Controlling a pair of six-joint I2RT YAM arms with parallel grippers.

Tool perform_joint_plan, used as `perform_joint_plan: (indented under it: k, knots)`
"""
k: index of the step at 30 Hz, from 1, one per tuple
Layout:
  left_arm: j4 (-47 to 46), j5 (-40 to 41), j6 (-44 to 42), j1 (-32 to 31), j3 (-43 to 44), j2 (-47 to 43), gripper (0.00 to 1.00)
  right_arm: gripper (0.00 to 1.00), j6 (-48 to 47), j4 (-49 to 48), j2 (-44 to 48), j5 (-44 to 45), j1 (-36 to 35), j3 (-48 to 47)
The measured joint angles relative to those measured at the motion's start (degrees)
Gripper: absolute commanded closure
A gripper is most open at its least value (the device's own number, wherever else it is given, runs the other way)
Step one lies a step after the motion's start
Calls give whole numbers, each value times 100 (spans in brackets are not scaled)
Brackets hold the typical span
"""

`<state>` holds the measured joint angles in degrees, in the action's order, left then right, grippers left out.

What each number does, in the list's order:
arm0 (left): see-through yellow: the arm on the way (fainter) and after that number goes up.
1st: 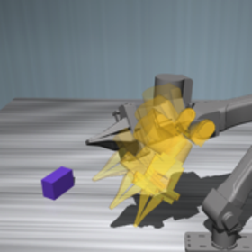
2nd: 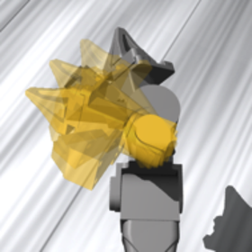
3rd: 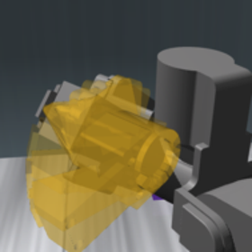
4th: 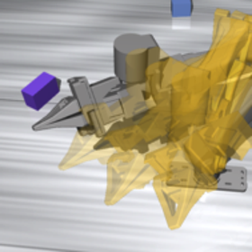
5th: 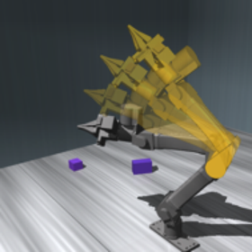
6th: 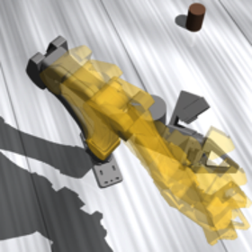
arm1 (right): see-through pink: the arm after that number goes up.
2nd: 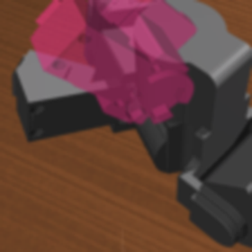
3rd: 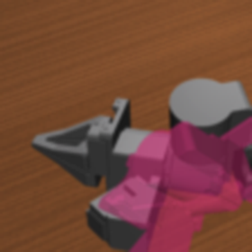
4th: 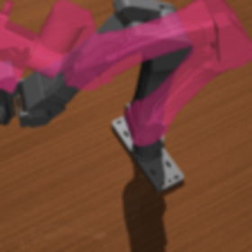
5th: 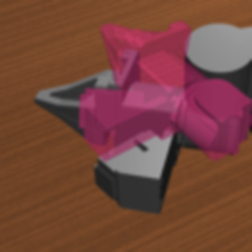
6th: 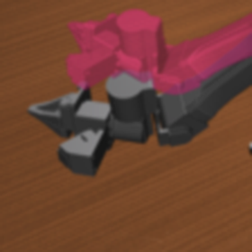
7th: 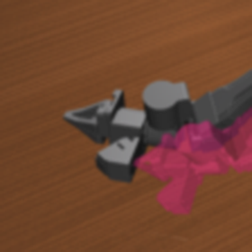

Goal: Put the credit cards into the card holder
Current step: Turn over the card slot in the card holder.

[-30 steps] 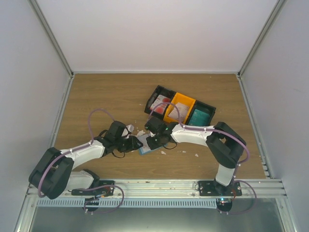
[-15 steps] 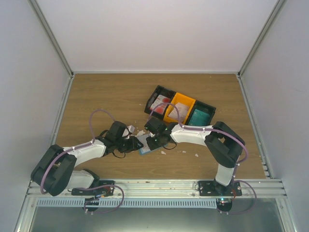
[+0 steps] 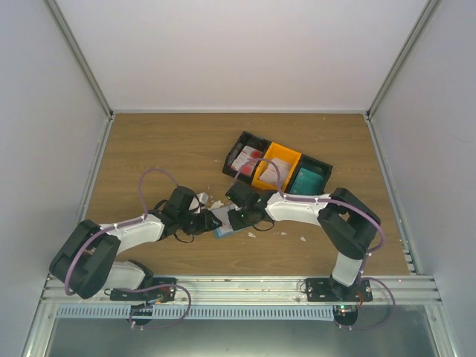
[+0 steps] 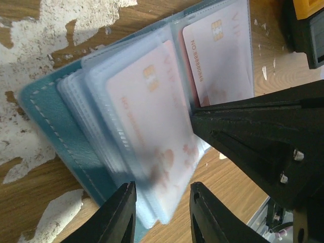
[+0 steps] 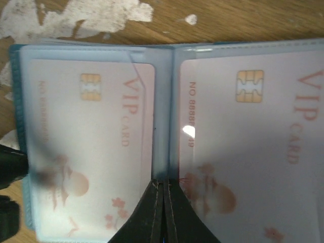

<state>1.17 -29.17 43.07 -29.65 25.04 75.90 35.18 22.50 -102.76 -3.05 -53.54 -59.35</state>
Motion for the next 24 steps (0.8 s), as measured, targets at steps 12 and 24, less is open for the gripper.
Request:
perform_joint_plan:
  k: [12, 24]
  knots:
    - [-83, -72, 2, 0, 0, 52, 71, 99, 28, -133, 55, -127, 122, 144]
    - [-186, -107, 7, 0, 0, 103, 73, 79, -76, -105, 354, -125, 144, 221]
